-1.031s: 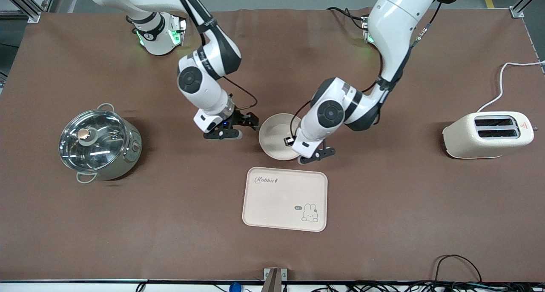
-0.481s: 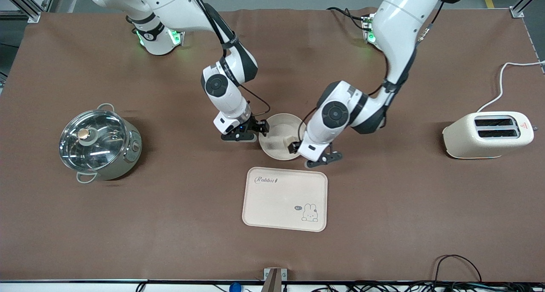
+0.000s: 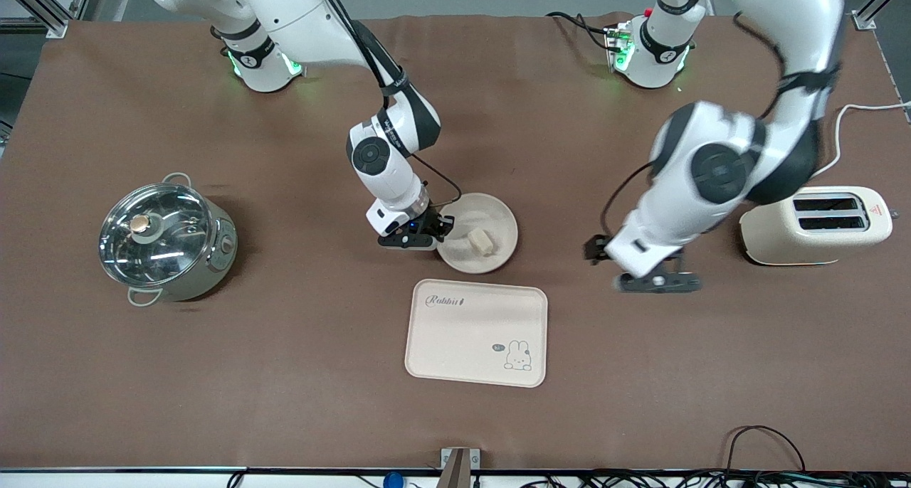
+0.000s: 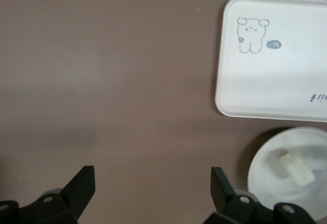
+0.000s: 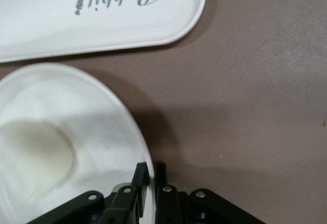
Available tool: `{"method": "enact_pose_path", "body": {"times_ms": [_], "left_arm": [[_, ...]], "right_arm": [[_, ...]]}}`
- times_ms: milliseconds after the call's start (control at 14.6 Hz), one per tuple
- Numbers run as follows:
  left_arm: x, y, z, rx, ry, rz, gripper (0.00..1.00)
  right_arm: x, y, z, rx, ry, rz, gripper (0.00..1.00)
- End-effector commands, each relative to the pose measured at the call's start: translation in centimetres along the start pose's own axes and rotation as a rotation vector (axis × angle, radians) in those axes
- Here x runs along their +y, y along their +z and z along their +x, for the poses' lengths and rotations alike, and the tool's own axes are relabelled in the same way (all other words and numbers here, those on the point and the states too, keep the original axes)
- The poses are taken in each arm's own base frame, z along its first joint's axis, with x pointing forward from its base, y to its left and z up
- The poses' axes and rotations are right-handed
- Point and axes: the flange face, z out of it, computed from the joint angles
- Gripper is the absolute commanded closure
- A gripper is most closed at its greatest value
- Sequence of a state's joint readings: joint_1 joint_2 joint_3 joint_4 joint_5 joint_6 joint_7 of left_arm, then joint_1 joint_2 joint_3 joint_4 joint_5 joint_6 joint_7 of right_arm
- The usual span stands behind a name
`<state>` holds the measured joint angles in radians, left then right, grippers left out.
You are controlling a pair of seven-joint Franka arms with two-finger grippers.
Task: Place bun in plate and plate on tray
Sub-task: 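Grip the plate rim with the right gripper while the left gripper withdraws, then move the plate onto the Rabbit tray with the right gripper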
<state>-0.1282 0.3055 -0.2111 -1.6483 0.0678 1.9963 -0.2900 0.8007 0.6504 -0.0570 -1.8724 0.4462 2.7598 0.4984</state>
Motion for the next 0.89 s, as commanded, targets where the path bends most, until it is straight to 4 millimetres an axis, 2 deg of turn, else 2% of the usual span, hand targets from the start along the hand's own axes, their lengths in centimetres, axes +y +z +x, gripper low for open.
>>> {"method": "enact_pose_path", "body": {"times_ms": [0, 137, 206, 275, 344, 481, 550, 618, 687, 824], "left_arm": [[-4.9, -8.6, -1.8, 0.078, 0.03, 0.029, 0.0], [-6.3, -14.8, -3.6, 0.09, 0.02, 0.048, 0.0], [-6.6, -17.2, -4.4, 0.069, 0.015, 0.055, 0.0], [-7.0, -18.7, -5.0, 0.038, 0.011, 0.061, 0.0], [-7.2, -19.6, -5.6, 0.008, 0.01, 0.067, 0.0], [-8.2, -19.9, -5.8, -0.006, -0.007, 0.073, 0.0], [-10.1, -19.9, -5.5, -0.006, -0.04, 0.071, 0.0], [-11.4, -19.7, -5.2, -0.009, -0.057, 0.058, 0.0], [-11.2, -19.8, -5.1, -0.008, -0.044, 0.047, 0.0], [-9.7, -20.7, -5.1, 0.012, -0.022, 0.046, 0.0]], "right_arm": [[-0.2, -2.9, 0.3, 0.009, 0.014, 0.028, 1.0], [-1.5, -5.2, 0.3, 0.01, 0.006, 0.056, 1.0], [-1.8, -6.3, 0.6, 0.014, 0.01, 0.069, 1.0], [-2.3, -7.1, 0.8, 0.023, 0.011, 0.083, 1.0], [-2.2, -7.4, 1.4, 0.034, 0.024, 0.096, 1.0], [-3.2, -9.0, 3.5, 0.063, 0.061, 0.148, 1.0], [-3.7, -9.2, 4.6, 0.076, 0.069, 0.163, 1.0], [-3.4, -8.2, 5.9, 0.085, 0.087, 0.166, 1.0], [-3.3, -7.4, 7.5, 0.089, 0.14, 0.194, 1.0], [-3.9, -5.3, 9.2, 0.087, 0.198, 0.231, 1.0]]}}
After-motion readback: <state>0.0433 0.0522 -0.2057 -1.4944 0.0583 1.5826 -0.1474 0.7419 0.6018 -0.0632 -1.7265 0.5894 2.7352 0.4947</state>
